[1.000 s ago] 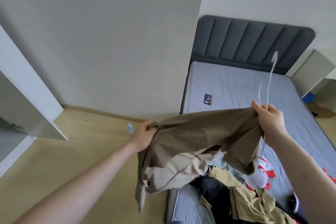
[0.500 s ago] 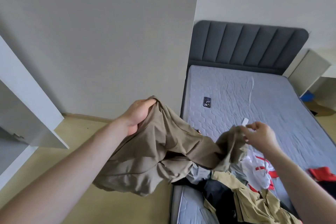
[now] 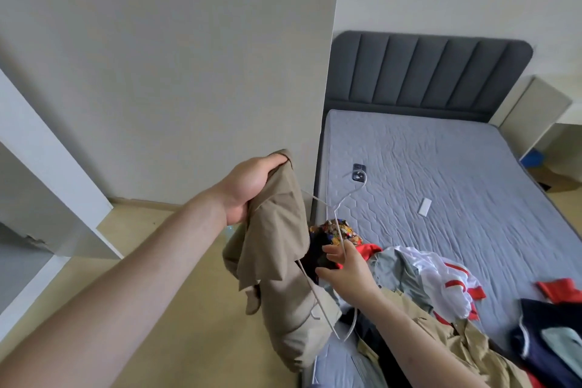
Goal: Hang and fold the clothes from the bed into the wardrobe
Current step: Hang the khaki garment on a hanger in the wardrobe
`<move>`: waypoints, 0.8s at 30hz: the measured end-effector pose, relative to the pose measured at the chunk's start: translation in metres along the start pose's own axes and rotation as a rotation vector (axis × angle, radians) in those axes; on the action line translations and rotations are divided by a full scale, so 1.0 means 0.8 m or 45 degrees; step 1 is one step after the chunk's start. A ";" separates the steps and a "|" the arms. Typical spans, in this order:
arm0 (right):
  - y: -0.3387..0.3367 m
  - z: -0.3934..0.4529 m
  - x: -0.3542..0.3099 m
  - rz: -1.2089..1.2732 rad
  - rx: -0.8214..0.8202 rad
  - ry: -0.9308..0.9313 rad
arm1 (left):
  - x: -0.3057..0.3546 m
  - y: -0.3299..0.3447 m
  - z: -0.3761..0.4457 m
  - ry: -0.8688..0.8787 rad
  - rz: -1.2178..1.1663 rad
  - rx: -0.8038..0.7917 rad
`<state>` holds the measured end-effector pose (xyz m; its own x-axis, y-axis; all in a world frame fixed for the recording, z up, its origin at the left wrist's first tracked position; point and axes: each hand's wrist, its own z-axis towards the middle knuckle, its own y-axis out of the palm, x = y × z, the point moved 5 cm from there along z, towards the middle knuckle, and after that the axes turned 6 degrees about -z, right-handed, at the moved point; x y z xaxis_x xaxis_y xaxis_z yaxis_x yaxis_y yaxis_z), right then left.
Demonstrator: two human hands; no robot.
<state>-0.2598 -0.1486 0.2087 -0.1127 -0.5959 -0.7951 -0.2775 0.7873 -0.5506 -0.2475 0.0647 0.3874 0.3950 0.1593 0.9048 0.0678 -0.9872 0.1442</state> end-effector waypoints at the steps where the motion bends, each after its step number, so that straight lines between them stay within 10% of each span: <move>1: 0.003 0.007 0.009 -0.009 0.012 0.035 | 0.004 0.001 -0.006 0.003 0.036 -0.038; 15: 0.049 0.033 -0.041 0.091 -0.190 -0.215 | 0.017 -0.010 -0.037 0.087 0.277 -0.211; 24: -0.086 0.026 -0.103 0.379 0.089 -0.217 | -0.004 -0.136 0.003 0.338 1.013 0.301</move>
<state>-0.2117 -0.1502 0.3069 -0.0165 -0.3080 -0.9513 -0.1896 0.9351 -0.2994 -0.2541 0.1717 0.3679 0.1815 -0.6130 0.7689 0.0624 -0.7732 -0.6311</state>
